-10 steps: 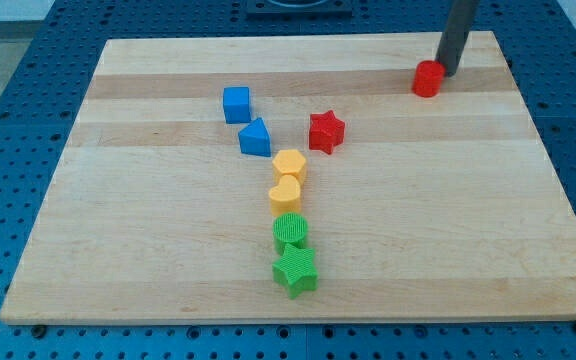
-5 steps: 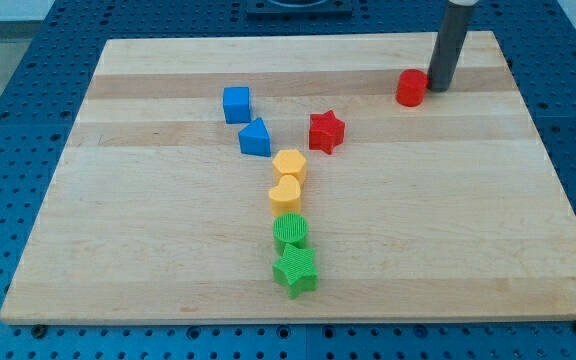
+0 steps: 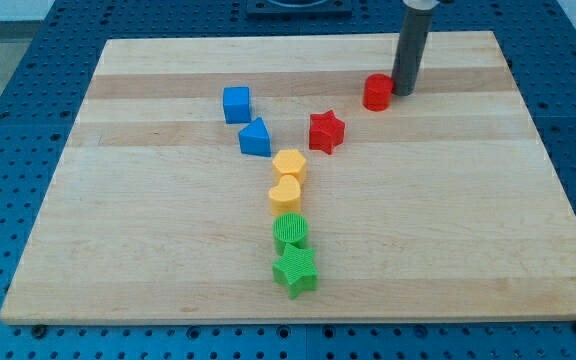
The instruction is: Push the red circle diagonal to the red star
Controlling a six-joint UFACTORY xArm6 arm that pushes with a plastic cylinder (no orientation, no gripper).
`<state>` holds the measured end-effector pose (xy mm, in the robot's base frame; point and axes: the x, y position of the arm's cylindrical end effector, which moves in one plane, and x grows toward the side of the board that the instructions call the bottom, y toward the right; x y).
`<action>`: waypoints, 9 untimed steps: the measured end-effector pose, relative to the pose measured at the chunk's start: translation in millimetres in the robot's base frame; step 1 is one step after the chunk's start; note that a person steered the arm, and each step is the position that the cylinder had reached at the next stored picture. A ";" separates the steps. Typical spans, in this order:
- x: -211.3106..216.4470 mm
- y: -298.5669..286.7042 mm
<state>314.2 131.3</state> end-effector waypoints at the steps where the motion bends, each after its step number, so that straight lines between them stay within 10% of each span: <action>1: -2.5 -2.4; 9: 1.7 -34.9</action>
<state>315.9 96.3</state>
